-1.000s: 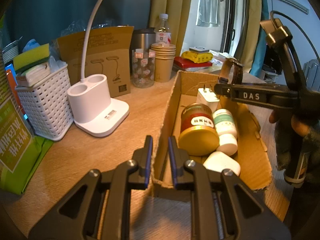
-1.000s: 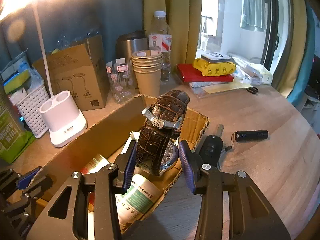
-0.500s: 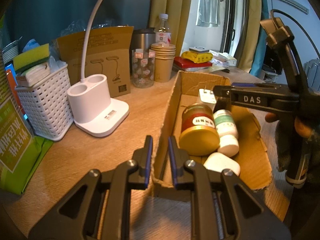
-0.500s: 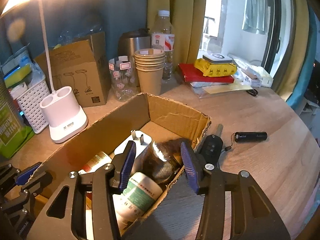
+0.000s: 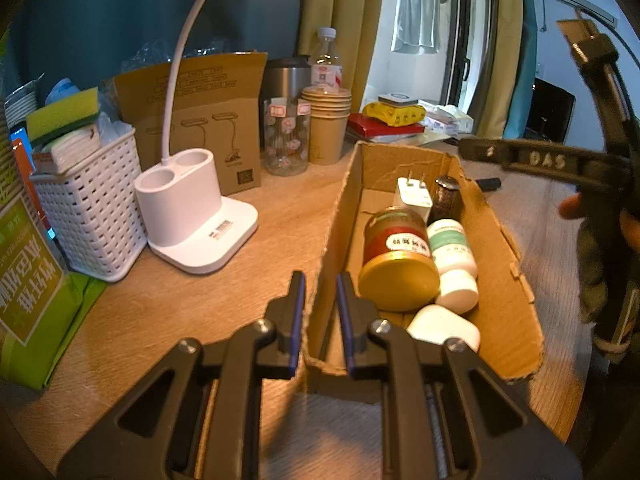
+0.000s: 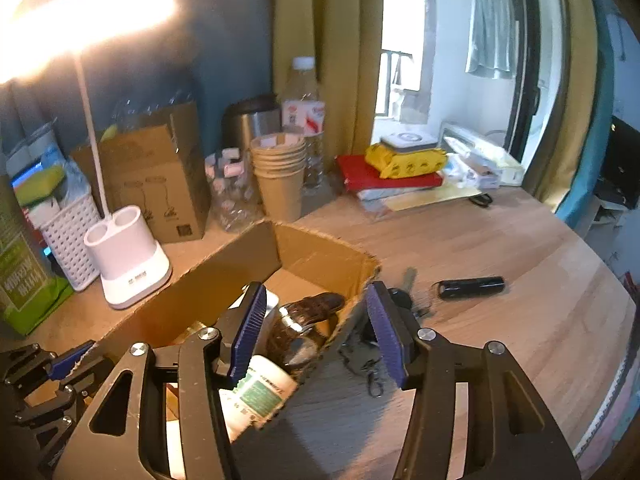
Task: Organize rigid objects
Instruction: 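Open the right gripper to release the watch inside the box, then move the right gripper to the black flashlight on the table, then close the right gripper around the black flashlight, then lift the flashlight with the right gripper and carry it over the box, then lower the flashlight into the box and open the right gripper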
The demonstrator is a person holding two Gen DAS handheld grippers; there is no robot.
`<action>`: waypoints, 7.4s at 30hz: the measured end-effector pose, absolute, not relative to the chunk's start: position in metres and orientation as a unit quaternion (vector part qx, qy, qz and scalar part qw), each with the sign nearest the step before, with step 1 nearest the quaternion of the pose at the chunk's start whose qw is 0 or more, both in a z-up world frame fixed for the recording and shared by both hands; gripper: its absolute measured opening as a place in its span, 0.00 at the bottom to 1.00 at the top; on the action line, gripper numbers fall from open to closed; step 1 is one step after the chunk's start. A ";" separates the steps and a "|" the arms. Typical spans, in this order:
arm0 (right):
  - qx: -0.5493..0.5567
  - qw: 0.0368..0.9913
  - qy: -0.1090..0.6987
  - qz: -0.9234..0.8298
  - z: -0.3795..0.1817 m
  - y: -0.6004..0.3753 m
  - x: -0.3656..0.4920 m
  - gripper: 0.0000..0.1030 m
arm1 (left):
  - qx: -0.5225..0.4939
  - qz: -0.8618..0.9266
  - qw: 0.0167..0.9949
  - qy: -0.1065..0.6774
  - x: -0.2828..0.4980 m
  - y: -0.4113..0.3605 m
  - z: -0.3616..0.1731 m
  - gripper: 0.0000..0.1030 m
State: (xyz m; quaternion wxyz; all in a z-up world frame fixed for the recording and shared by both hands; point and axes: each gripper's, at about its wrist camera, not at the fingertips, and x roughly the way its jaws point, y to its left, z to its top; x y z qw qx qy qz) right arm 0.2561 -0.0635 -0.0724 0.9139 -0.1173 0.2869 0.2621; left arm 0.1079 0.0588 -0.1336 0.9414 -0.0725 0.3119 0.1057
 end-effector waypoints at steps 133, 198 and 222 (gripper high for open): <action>-0.059 0.912 0.381 0.139 -0.126 -0.143 0.394 0.21 | -0.075 0.101 0.943 0.309 0.107 0.058 -0.133 0.17; -0.137 0.843 0.318 0.411 -0.101 -0.037 0.166 0.21 | -0.074 0.101 0.943 0.308 0.106 0.059 -0.134 0.16; -0.173 0.809 0.351 0.438 -0.118 -0.034 0.151 0.21 | -0.076 0.101 0.942 0.310 0.106 0.059 -0.136 0.16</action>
